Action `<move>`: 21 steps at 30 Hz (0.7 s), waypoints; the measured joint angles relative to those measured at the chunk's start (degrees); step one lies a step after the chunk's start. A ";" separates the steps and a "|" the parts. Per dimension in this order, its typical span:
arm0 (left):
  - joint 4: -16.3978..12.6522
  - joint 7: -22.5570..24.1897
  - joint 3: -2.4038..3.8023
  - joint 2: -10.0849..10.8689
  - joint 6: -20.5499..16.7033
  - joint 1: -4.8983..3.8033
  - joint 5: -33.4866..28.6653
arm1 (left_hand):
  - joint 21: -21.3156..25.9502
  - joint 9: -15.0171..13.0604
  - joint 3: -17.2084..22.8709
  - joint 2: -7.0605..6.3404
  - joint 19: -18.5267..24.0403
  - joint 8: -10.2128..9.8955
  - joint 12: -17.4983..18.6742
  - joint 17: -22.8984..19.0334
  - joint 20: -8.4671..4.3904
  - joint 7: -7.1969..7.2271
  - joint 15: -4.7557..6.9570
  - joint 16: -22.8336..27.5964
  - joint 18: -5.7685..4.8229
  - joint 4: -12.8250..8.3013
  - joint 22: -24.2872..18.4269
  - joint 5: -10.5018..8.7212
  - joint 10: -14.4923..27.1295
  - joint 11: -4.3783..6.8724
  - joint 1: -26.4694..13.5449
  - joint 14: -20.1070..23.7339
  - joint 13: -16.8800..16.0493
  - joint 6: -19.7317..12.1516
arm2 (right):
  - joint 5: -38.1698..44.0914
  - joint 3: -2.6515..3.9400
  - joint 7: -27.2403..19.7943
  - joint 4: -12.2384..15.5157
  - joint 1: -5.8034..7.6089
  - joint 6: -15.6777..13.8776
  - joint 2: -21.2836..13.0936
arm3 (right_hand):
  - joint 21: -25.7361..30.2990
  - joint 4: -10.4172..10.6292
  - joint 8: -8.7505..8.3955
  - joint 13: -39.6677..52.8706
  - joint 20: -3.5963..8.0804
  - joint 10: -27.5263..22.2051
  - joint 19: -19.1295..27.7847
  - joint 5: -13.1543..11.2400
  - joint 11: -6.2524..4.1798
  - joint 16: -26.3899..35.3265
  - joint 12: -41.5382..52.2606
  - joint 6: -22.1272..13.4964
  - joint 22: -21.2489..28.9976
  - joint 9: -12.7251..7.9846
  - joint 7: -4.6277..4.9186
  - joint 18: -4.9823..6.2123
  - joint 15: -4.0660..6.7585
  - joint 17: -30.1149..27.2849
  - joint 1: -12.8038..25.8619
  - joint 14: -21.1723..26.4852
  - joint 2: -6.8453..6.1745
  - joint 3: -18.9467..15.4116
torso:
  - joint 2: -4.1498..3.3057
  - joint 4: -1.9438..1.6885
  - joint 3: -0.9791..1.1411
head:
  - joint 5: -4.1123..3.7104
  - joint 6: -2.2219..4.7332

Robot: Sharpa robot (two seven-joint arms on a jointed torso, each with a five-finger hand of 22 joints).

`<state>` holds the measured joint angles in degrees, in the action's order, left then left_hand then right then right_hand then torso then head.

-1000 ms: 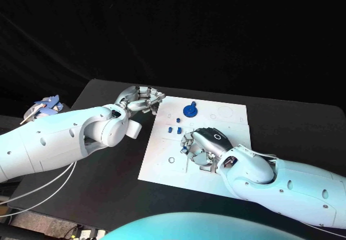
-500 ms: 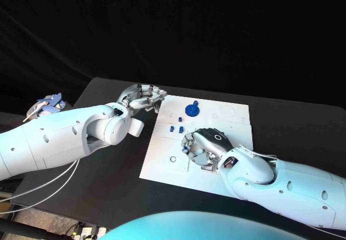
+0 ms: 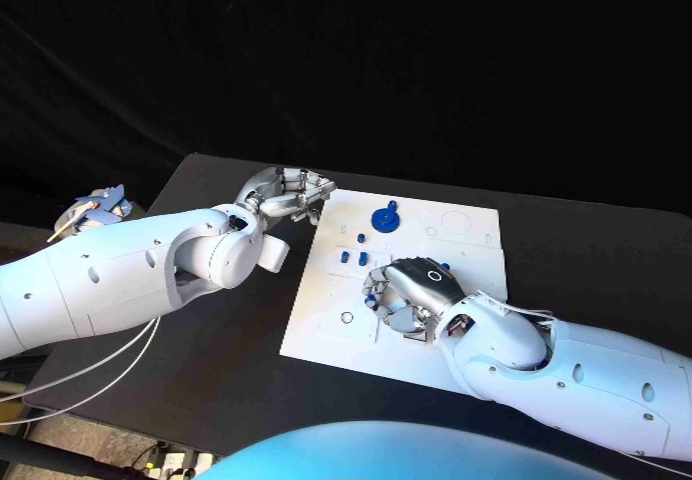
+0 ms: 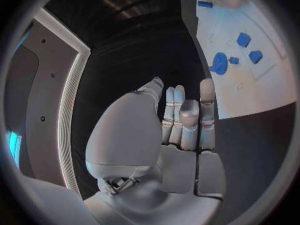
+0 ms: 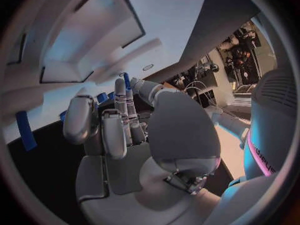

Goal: Assemble the parts on the task board

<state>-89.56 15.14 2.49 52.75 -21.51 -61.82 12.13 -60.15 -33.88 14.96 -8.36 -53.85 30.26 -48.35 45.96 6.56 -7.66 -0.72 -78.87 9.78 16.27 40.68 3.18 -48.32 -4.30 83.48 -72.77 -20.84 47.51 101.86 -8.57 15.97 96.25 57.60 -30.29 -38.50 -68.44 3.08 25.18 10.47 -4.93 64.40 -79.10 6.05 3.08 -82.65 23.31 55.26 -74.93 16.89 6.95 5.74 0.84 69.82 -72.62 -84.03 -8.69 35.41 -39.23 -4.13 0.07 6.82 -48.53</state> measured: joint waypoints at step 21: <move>0.05 -0.16 0.00 0.04 0.01 0.00 -0.07 | 0.23 0.07 0.16 0.00 0.00 0.00 0.00 0.05 0.00 0.00 0.00 0.00 0.00 0.16 -0.05 0.00 0.20 -0.20 0.00 0.00 0.05 0.00 | 1.91 0.00 1.38 -0.06 -0.02 -0.01 0.05 | 0.00 0.00 0.08 0.00 0.00 0.00 0.00 -0.09 0.00 0.00 0.00 -0.02 0.02 0.03 0.01 0.00 0.00 0.05 0.00 0.00 0.00 0.00 | -0.01 0.03 0.06 | -0.05 0.06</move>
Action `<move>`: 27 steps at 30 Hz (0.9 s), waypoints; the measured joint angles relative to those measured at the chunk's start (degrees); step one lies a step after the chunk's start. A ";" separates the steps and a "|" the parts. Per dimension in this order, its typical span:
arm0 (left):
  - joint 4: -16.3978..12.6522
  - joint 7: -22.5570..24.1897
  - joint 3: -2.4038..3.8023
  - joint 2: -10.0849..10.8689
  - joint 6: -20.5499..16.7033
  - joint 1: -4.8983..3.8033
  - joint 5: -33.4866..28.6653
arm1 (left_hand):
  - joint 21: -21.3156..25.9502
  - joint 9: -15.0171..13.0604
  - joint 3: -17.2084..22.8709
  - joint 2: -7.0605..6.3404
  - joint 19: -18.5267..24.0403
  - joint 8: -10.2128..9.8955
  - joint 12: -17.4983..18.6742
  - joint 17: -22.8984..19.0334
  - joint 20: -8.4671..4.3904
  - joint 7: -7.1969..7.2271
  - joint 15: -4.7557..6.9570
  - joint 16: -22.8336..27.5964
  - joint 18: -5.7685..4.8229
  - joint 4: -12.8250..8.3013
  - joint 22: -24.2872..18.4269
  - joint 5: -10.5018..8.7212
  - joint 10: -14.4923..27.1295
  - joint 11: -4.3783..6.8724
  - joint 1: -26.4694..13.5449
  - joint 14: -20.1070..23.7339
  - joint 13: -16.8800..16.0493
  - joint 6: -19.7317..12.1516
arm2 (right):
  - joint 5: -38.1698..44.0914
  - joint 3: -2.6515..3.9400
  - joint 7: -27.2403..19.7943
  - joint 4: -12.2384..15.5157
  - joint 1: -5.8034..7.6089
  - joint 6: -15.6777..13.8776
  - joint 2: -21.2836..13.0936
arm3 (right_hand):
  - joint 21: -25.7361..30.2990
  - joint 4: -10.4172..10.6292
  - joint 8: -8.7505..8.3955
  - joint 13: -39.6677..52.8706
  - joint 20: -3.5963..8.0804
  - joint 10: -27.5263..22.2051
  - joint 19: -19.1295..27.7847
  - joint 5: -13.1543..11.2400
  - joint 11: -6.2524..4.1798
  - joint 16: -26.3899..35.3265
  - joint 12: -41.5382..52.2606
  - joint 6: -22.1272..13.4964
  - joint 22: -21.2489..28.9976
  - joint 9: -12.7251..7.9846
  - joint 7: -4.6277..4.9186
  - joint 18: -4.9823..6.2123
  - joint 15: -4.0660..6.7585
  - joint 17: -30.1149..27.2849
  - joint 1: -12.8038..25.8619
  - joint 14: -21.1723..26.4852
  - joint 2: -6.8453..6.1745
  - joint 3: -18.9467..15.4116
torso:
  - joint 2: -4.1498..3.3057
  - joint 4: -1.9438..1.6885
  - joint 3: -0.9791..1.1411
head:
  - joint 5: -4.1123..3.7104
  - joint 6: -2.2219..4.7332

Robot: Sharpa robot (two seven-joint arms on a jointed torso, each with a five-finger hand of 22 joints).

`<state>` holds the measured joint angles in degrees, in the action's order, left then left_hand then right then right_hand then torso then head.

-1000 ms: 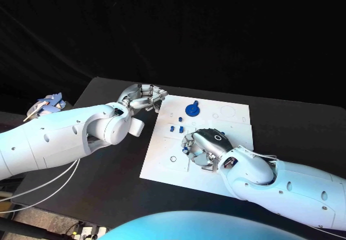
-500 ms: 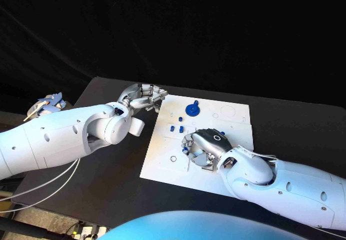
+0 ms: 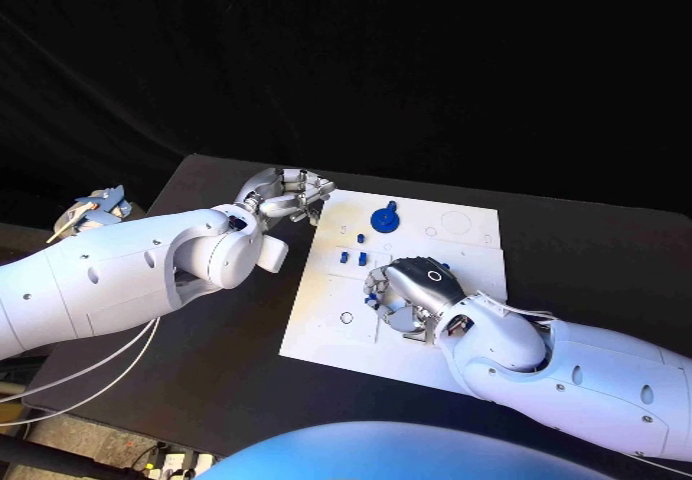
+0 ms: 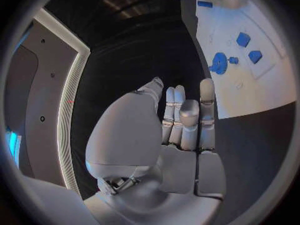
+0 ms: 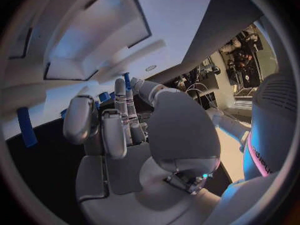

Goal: Assemble the parts on the task board

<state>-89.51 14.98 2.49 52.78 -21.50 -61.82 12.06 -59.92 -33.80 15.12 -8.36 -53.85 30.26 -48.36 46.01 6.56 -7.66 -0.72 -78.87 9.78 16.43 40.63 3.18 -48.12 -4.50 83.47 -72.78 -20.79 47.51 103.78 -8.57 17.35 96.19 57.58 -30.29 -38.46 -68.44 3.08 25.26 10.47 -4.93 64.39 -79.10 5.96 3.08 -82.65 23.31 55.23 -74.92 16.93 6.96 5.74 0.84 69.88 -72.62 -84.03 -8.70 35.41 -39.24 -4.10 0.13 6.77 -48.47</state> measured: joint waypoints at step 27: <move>0.14 -0.49 0.00 0.00 0.04 0.00 -0.04 | 0.00 0.07 0.00 0.00 0.00 0.00 0.00 0.31 0.00 0.00 0.00 0.00 -0.01 0.00 -0.05 0.00 0.00 0.00 0.00 0.00 0.04 0.00 | 0.81 0.05 0.81 0.18 0.03 1.41 0.12 | 0.00 -0.17 -0.07 0.00 0.00 0.00 0.00 -0.02 0.00 0.00 0.00 0.00 -0.03 0.06 0.18 -0.01 0.00 -0.02 0.00 0.00 0.00 0.17 | 0.03 -0.06 -0.09 | -0.09 -0.21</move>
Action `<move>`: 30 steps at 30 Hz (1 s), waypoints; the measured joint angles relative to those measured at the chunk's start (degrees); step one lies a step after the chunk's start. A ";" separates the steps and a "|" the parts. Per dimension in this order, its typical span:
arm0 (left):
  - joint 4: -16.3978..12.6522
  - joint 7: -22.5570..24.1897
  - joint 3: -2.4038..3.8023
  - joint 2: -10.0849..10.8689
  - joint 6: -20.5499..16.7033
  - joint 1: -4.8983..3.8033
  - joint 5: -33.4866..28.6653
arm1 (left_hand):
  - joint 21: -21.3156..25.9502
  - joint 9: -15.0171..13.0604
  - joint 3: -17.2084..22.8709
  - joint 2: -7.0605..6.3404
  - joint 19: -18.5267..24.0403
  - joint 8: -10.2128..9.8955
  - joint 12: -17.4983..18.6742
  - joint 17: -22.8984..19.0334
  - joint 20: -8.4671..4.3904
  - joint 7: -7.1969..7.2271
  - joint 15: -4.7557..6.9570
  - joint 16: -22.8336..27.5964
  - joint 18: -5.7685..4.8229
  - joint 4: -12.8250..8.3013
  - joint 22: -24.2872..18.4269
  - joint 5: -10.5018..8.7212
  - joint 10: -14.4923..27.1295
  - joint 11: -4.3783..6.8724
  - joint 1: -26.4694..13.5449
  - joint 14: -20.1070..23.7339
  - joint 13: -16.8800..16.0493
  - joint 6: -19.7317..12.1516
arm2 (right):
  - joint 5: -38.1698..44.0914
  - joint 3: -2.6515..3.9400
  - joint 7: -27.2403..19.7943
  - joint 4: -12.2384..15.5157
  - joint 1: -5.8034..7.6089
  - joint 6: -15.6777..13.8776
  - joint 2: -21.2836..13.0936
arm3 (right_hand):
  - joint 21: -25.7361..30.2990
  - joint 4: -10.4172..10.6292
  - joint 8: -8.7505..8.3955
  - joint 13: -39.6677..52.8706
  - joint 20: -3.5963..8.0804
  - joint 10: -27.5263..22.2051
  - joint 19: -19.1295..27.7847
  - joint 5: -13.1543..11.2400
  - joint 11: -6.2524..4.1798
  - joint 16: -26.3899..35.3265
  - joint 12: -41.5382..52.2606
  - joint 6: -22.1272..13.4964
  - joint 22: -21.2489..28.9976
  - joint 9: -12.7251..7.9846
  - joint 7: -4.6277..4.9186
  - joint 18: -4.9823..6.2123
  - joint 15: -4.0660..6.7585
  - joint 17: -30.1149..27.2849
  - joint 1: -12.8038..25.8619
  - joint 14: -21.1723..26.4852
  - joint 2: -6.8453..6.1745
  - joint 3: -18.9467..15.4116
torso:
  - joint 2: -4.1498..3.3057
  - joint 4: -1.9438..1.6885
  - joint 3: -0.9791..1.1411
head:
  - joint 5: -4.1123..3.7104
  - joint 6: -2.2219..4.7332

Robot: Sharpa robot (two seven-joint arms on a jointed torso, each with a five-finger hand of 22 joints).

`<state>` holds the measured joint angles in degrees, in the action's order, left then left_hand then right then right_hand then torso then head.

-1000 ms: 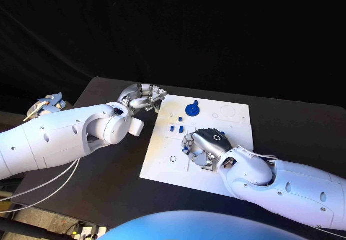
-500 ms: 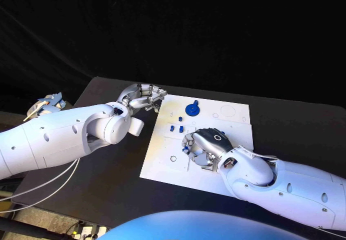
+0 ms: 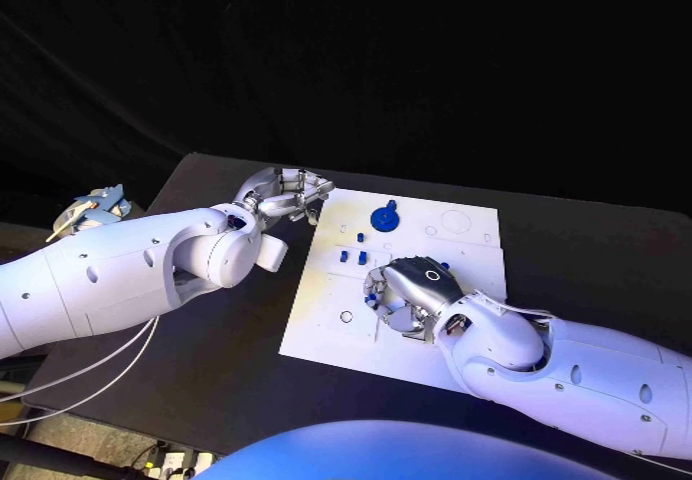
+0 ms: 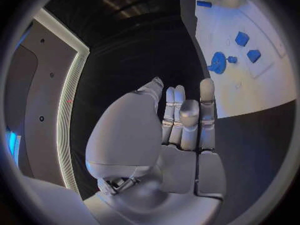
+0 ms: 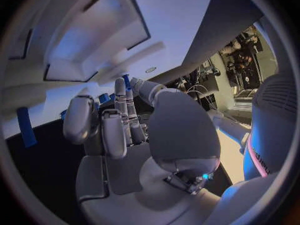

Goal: Assemble the parts on the task board

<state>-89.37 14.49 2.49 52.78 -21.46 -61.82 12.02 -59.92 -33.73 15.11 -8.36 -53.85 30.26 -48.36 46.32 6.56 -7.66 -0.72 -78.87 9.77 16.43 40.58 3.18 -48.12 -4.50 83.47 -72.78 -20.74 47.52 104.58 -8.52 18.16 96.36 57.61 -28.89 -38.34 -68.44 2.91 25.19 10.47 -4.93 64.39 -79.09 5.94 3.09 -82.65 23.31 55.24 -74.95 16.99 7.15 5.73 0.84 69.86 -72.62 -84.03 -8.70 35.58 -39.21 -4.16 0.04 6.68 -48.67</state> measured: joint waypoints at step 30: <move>0.04 -0.33 0.00 -0.04 0.03 -0.01 -0.01 | 0.00 0.05 0.00 0.00 0.00 0.00 0.00 0.11 0.00 0.00 0.00 0.00 0.00 0.00 0.00 0.00 0.00 0.00 0.00 0.00 0.02 0.00 | 1.67 0.11 1.83 -0.07 0.11 2.81 1.28 | 0.00 0.00 0.06 0.05 0.00 0.20 0.00 -0.08 0.20 0.00 -0.22 0.14 0.02 0.00 -0.11 0.00 0.00 -0.01 0.00 0.00 0.00 0.00 | -0.01 0.00 0.02 | 0.01 -0.15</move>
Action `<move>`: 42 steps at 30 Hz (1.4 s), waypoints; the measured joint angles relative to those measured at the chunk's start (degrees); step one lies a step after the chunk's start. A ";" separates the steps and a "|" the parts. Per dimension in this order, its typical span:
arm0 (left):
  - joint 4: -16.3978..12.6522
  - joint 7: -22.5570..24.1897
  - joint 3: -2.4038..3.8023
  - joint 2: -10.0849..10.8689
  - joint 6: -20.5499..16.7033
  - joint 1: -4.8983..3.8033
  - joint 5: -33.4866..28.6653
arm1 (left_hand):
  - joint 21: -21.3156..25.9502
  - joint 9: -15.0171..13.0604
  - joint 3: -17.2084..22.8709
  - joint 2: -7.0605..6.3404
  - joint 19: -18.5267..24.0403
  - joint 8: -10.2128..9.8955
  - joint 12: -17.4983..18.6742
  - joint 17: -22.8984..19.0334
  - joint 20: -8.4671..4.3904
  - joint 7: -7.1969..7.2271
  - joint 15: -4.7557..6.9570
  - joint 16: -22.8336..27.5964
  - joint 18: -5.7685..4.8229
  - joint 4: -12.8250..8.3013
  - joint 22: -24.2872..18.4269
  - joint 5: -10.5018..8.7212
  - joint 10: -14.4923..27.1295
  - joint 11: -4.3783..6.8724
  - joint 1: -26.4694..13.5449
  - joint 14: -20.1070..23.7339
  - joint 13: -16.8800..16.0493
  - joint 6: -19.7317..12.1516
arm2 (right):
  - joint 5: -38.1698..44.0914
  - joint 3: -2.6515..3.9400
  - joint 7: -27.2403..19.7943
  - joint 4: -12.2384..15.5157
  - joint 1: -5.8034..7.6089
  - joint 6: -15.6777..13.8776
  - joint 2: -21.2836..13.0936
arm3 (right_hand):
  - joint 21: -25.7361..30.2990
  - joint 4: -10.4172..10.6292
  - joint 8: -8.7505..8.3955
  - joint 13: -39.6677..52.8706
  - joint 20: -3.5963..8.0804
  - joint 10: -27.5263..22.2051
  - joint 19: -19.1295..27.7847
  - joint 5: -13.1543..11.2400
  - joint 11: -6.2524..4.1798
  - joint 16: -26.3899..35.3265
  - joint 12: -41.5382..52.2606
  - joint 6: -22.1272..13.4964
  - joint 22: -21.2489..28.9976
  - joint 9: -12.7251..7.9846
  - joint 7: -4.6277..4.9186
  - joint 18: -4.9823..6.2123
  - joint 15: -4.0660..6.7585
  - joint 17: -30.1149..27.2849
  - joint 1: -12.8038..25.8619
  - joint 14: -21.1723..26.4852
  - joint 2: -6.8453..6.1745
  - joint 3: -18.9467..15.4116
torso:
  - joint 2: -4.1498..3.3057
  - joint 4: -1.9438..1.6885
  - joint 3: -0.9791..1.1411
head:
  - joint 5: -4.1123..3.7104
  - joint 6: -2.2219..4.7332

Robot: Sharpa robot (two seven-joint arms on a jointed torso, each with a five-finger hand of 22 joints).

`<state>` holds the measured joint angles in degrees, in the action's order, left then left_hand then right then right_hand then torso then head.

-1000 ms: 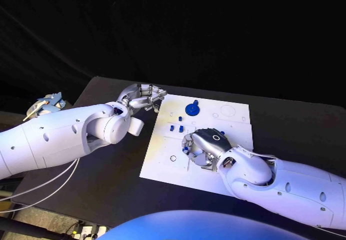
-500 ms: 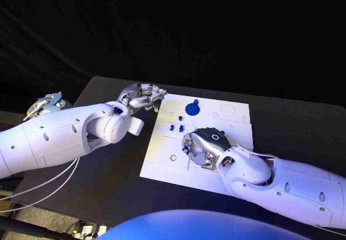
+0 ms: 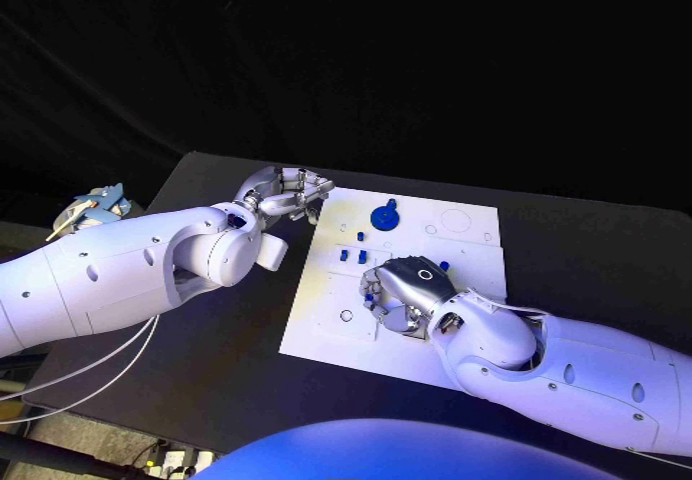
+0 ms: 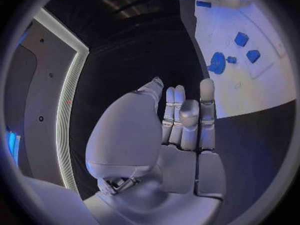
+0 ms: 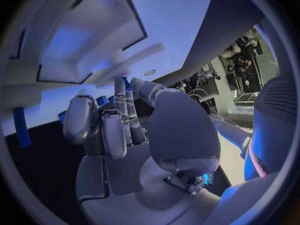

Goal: Assemble the parts on the task board

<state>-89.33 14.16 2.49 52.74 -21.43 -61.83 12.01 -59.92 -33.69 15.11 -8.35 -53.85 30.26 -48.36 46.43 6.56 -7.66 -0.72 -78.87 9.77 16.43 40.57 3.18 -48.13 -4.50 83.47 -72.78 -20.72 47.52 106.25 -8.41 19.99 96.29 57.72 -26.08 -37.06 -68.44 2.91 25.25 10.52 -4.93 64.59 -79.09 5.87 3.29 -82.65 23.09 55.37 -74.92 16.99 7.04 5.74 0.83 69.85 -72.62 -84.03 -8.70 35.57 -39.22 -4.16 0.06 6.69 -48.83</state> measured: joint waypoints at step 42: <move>-0.02 -0.48 0.00 0.10 0.12 -0.01 -0.01 | 0.22 0.05 0.32 0.00 0.00 0.00 0.00 0.26 0.00 -0.21 0.00 0.00 -0.01 0.01 -0.02 0.00 0.41 -0.01 0.00 0.00 0.08 -0.21 | 0.19 0.11 0.87 4.18 0.91 -4.32 -5.66 | 7.59 1.68 -5.32 0.03 -1.23 -3.60 2.89 -0.47 1.33 1.89 -1.93 -6.84 2.16 -1.88 1.52 0.00 -0.73 -2.59 1.20 0.11 -4.68 -1.98 | 0.07 0.13 0.10 | -0.63 0.65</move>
<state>-89.35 13.68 2.49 52.84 -21.31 -61.83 11.99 -59.70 -33.64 15.43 -8.36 -53.85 30.26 -48.36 46.68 6.56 -7.86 -0.72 -78.87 9.76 16.44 40.55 3.18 -47.71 -4.50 83.47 -72.78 -20.64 47.31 106.43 -8.30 20.85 100.47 58.62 -30.40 -42.72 -60.85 4.59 19.93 10.55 -6.16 61.00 -76.20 5.39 4.62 -80.76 21.16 48.53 -72.76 15.11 8.55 5.73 0.10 67.26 -71.42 -83.92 -13.38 33.59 -39.16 -4.03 0.16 6.05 -48.18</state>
